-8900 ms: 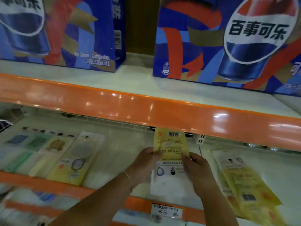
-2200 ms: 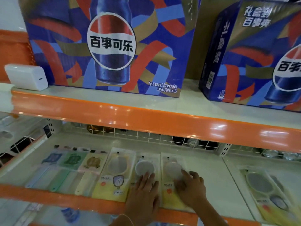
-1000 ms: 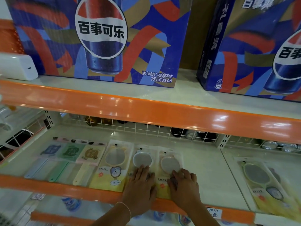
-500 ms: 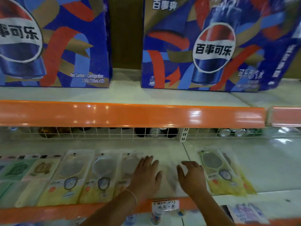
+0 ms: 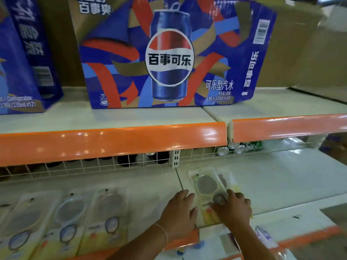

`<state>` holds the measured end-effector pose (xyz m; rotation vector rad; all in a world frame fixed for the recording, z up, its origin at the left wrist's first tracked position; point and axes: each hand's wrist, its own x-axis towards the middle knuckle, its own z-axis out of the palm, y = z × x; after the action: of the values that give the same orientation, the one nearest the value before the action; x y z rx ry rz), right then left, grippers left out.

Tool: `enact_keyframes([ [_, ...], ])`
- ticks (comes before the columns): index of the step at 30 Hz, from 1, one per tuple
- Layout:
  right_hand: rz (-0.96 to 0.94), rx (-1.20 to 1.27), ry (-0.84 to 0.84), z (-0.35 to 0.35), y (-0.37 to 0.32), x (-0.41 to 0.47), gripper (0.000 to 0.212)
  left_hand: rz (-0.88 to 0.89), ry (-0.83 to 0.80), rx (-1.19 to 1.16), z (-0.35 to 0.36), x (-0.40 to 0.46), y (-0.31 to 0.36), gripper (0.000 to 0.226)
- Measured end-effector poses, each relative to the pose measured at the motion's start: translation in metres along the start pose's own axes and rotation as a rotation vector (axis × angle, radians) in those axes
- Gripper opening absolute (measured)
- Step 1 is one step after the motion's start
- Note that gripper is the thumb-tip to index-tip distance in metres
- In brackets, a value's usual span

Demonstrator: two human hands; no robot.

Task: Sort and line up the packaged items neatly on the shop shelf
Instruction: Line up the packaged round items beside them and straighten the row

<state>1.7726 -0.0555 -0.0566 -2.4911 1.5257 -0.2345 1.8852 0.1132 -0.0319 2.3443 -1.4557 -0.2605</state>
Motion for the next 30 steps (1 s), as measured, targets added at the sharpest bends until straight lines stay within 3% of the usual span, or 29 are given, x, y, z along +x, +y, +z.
enact_keyframes([
  [7,0.023,0.227,-0.086,-0.021,-0.003,0.007,0.08,-0.048,0.002,0.0,0.006,0.002,-0.006,0.052],
  [11,-0.001,0.288,-0.089,-0.027,-0.004,0.014,0.052,-0.087,0.006,-0.004,0.004,-0.005,-0.017,0.051],
  [14,0.019,0.327,-0.09,-0.032,-0.008,0.017,0.047,-0.124,0.007,-0.03,0.002,-0.012,-0.025,0.051],
  [18,0.123,0.801,-0.229,-0.039,-0.02,0.013,0.021,-0.181,0.038,-0.17,-0.004,-0.019,-0.034,0.049],
  [21,0.204,1.109,-0.387,-0.044,-0.037,0.003,0.012,-0.266,0.063,-0.344,-0.013,-0.021,-0.038,0.049],
  [26,0.154,1.317,-0.477,-0.048,-0.073,-0.027,0.013,-0.447,0.093,-0.748,-0.034,-0.034,-0.052,0.025],
  [30,0.126,1.413,-0.554,-0.043,-0.11,-0.057,0.016,-0.758,0.156,-1.447,-0.054,-0.047,-0.068,0.028],
])
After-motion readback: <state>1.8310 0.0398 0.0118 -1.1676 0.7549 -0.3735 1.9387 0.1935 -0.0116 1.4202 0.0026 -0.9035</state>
